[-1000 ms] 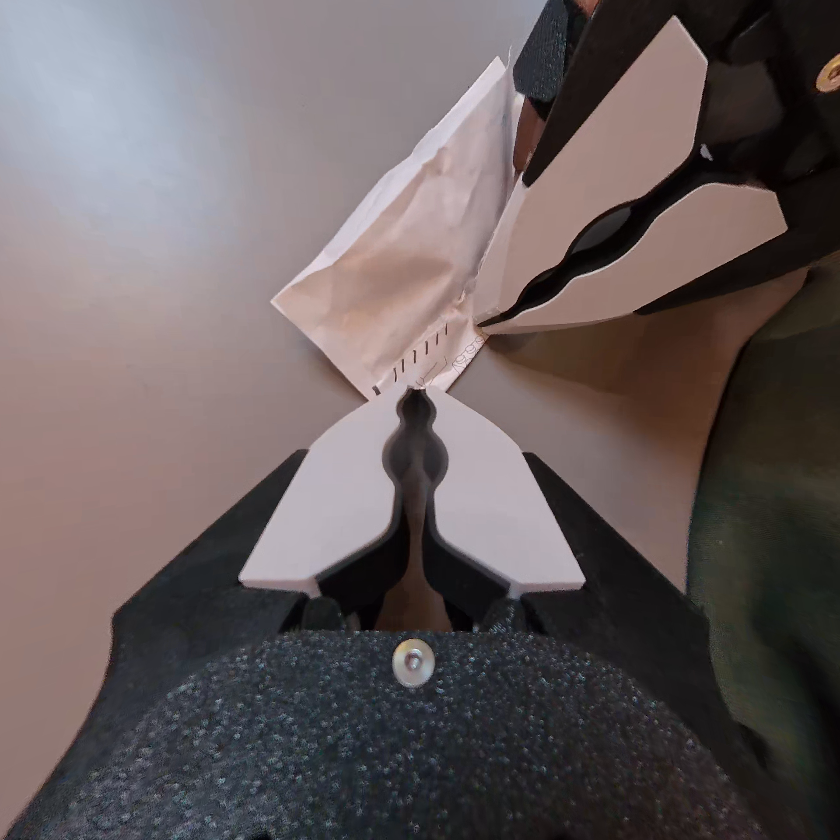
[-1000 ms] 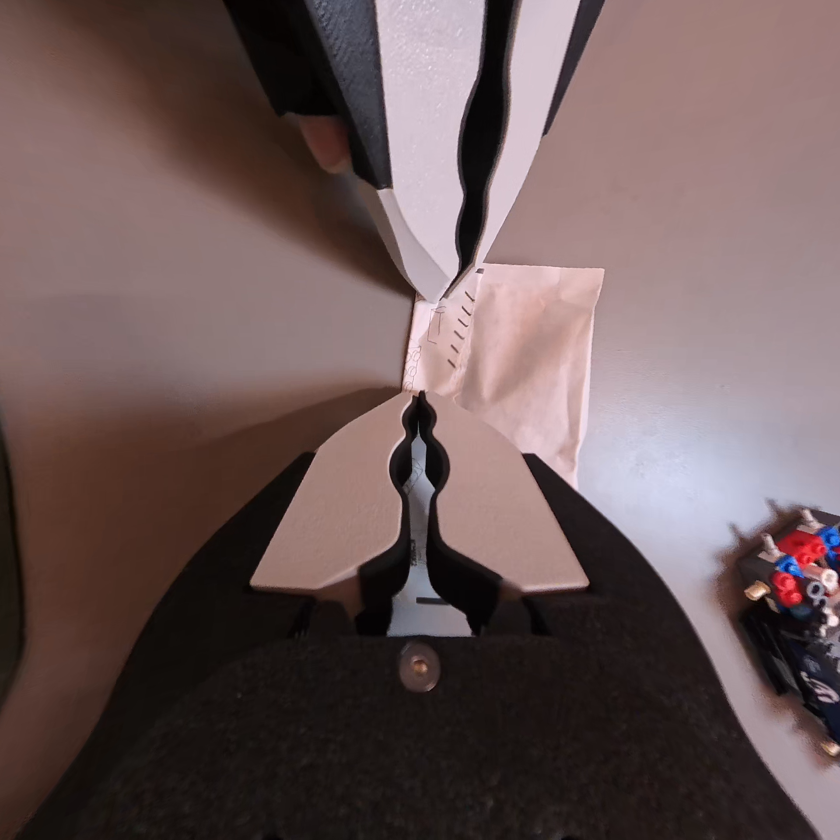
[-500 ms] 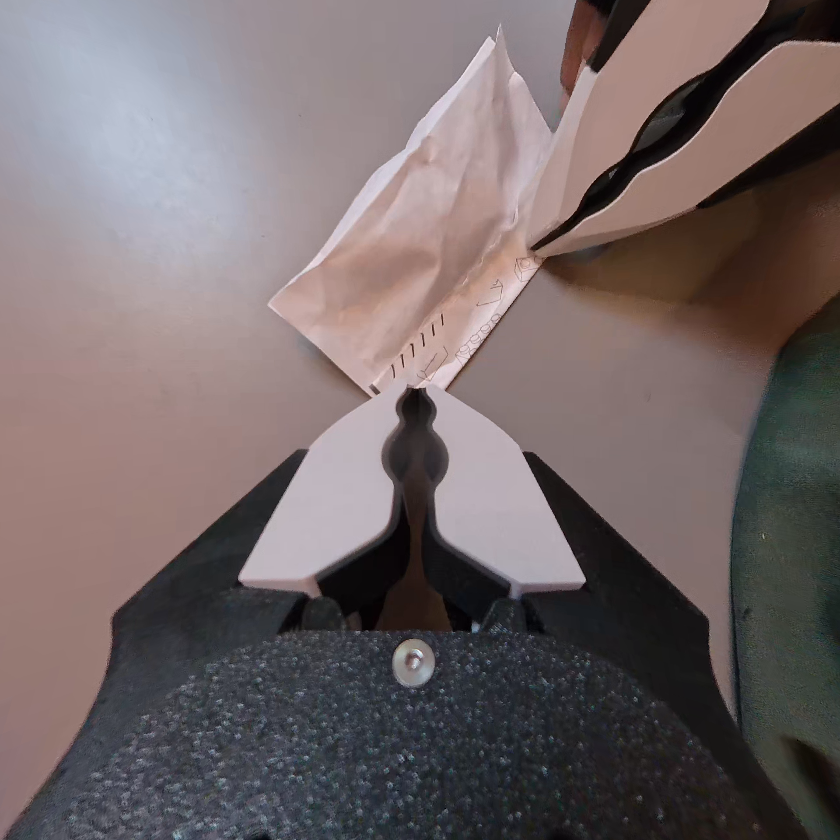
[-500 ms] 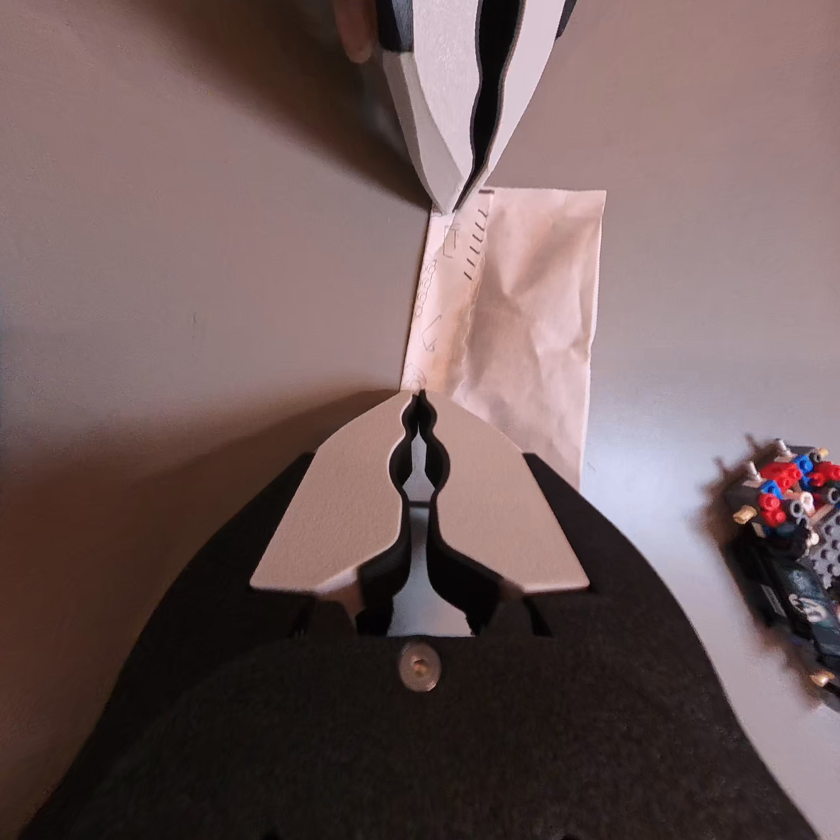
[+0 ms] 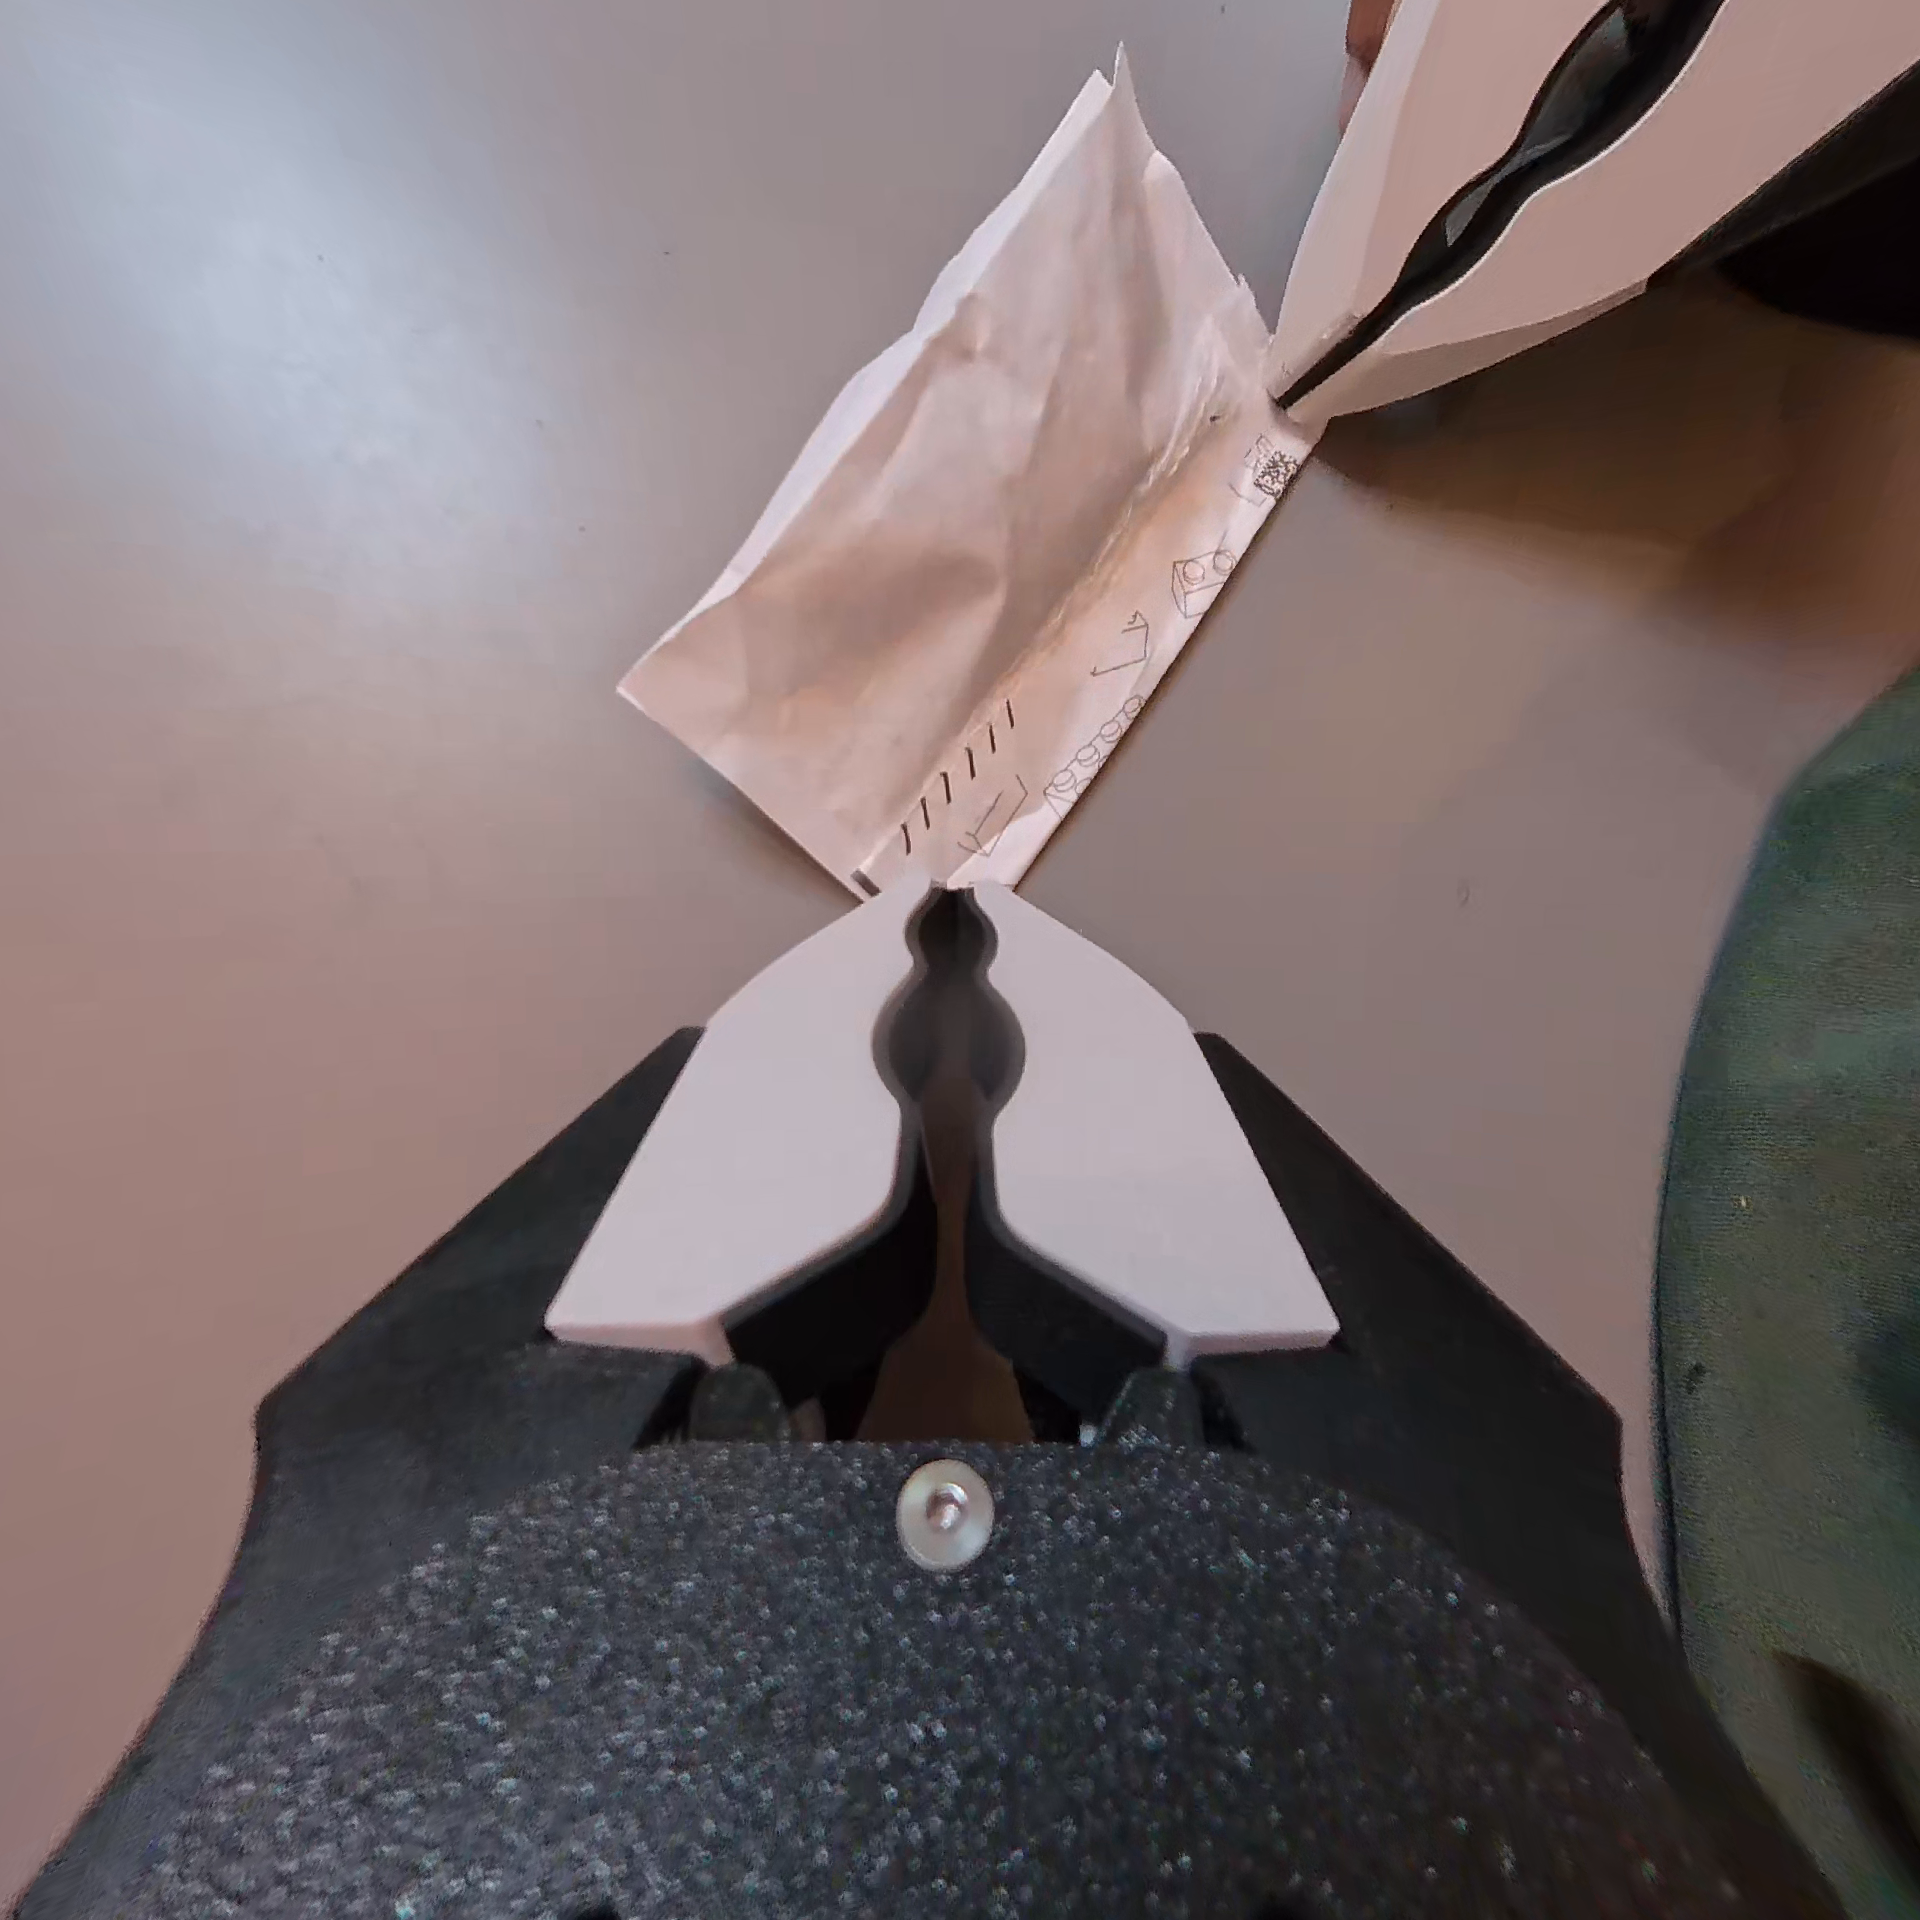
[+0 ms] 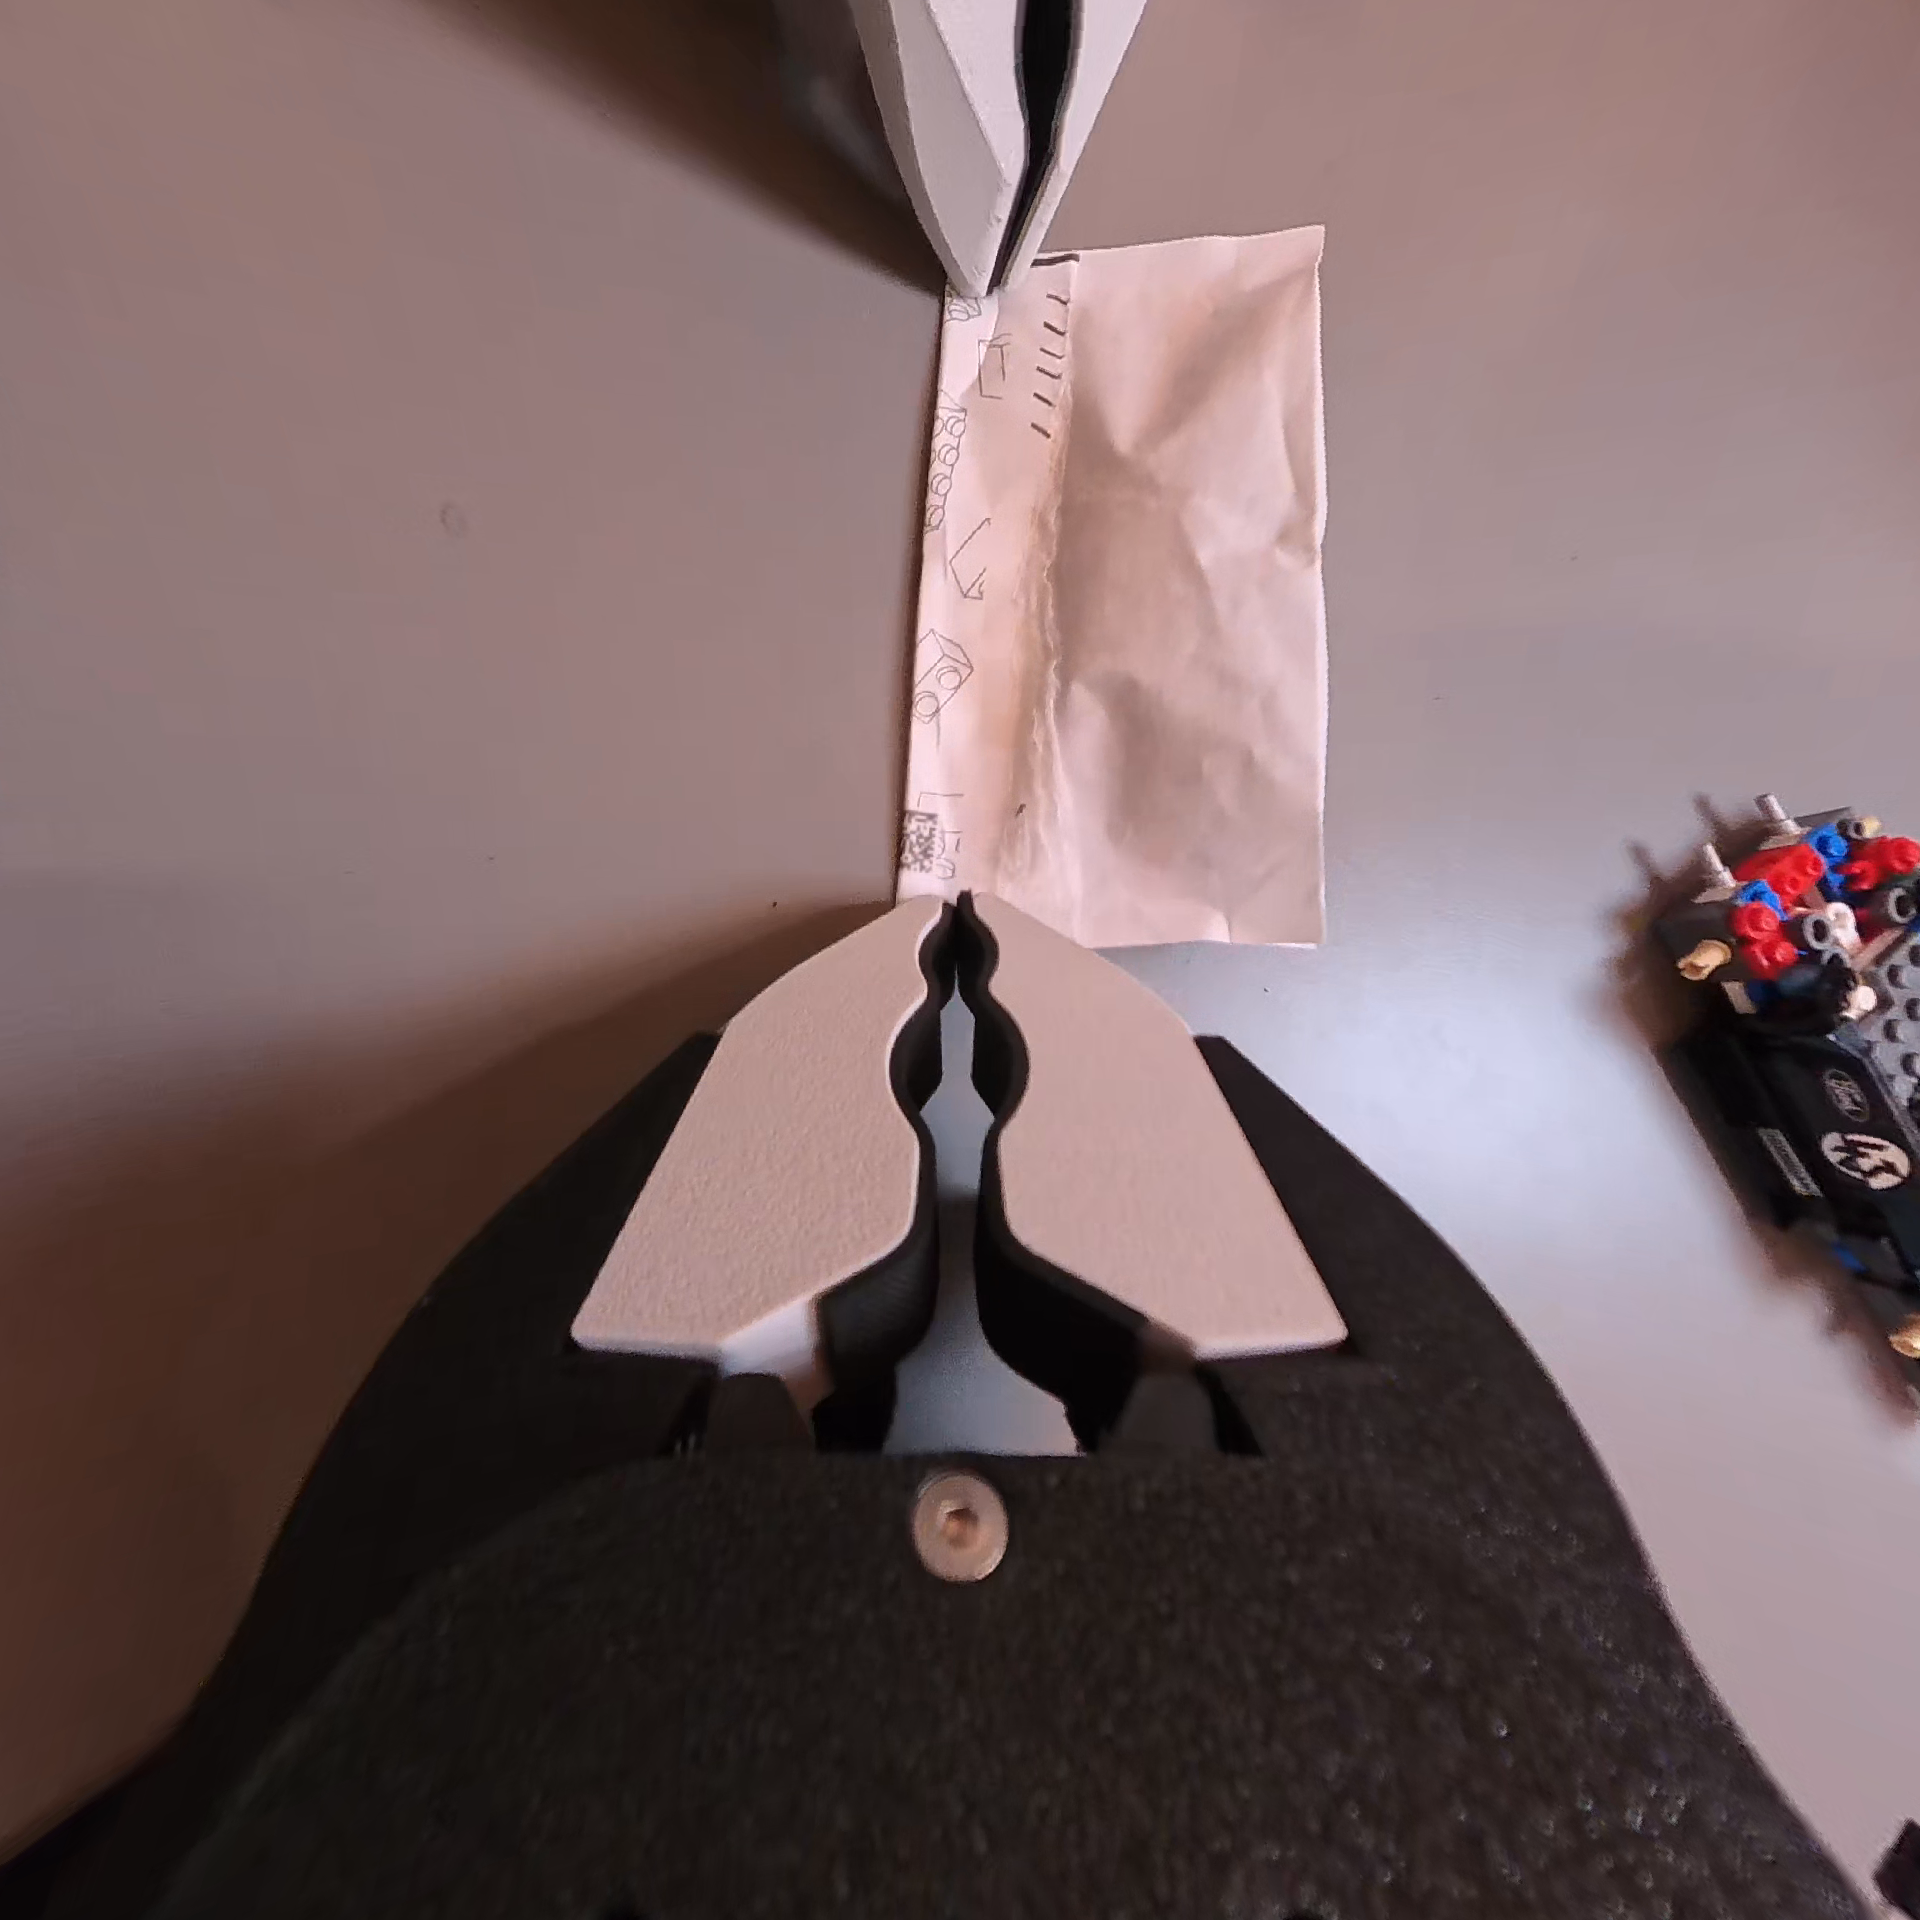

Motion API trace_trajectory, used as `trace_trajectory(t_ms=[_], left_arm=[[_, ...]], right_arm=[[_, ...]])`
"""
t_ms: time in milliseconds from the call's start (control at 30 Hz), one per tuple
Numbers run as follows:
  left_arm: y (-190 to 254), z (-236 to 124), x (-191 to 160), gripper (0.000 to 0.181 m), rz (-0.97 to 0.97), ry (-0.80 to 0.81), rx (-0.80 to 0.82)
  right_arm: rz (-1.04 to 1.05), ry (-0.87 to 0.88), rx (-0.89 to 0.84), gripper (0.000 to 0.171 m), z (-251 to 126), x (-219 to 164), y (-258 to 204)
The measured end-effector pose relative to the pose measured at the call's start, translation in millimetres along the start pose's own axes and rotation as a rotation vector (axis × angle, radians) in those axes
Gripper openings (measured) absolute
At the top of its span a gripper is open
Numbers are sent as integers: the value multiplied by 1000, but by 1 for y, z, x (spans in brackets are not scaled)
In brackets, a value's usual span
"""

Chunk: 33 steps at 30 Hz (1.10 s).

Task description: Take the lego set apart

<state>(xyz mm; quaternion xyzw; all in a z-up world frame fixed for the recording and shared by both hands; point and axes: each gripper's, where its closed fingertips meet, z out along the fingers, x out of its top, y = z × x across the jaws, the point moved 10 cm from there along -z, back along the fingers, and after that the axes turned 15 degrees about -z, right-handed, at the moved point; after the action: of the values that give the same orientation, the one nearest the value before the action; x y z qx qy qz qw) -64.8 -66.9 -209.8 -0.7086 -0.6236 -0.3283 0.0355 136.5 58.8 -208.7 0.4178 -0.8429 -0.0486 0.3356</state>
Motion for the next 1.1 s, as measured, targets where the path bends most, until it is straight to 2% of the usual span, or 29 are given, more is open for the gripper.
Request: trace_trajectory(t_ms=[167, 300, 400, 467, 633, 800, 933, 1100], left_arm=[[0, 0, -1, 3, 0, 11, -13], [2, 0, -1, 2, 15, 4, -4], [2, 0, -1, 2, 21, 11, -4], [2, 0, -2, 2, 30, 16, 0], [4, 0, -4, 2, 65, 27, 5], [8, -1, -5, 1, 140, 23, -16], [7, 3, -3, 1, 94, 39, -53], [9, 4, 0, 2, 67, -9, -16]], right_arm=[[18, -12, -5, 0, -3, 5, 4], [39, 108, -3, 0, -9, 39, 18], [15, 132, 18, 0, 14, 68, 23], [4, 83, 45, 0, 36, 77, 26], [16, 3, 127, 0, 63, 80, 29], [60, -15, 152, 0, 64, 82, 31], [62, -12, 147, 0, 65, 82, 32], [71, -39, 136, 0, 63, 82, 32]])
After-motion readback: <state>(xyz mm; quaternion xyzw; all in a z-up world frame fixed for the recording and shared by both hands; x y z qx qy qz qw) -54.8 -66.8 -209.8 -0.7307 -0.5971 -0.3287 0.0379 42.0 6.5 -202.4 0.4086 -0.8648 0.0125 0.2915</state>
